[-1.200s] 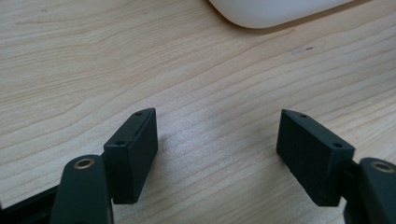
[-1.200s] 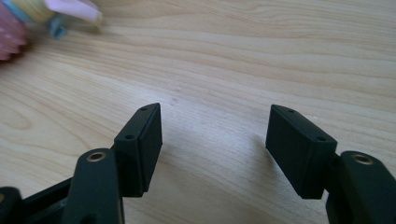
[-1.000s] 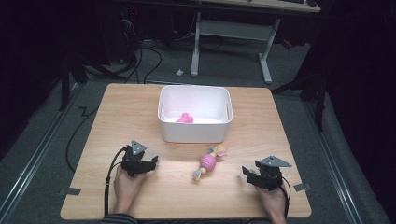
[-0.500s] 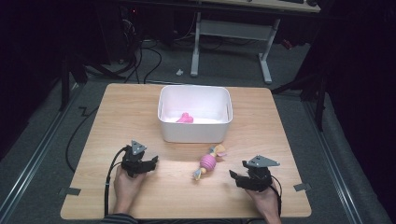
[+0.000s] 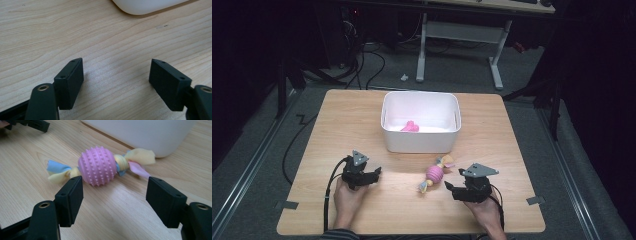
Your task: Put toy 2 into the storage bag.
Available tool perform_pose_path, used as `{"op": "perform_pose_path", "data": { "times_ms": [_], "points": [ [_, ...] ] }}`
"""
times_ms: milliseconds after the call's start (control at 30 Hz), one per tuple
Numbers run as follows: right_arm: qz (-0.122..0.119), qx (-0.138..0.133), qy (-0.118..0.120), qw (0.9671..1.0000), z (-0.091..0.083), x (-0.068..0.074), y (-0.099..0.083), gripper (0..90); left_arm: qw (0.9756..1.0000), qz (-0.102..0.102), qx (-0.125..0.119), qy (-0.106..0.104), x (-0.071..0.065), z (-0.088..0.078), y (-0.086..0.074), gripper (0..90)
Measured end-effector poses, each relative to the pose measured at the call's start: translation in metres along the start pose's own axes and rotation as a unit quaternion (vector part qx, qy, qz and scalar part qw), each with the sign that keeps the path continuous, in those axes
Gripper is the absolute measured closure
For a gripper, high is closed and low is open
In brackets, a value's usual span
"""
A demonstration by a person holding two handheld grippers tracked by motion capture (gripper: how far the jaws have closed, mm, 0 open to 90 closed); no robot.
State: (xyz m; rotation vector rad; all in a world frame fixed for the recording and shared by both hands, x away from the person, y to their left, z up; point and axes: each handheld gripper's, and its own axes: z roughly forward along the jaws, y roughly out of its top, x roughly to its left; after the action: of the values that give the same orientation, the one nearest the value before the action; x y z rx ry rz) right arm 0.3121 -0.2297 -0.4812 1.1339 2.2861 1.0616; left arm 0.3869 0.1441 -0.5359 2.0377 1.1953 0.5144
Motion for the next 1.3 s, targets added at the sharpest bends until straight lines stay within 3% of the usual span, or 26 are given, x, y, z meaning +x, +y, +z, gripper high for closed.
{"op": "perform_pose_path", "data": {
  "times_ms": [700,1300],
  "points": [
    [-0.007,0.009,0.029,0.9995,0.038,0.017,0.022,16.4,1.0000,0.001,0.001,0.000,0.000,0.000,0.000,27.9],
    [-0.001,0.043,0.011,0.9990,0.065,0.019,0.023,8.6,1.0000,0.001,0.000,-0.001,0.000,0.000,0.000,27.6]
  ]
}}
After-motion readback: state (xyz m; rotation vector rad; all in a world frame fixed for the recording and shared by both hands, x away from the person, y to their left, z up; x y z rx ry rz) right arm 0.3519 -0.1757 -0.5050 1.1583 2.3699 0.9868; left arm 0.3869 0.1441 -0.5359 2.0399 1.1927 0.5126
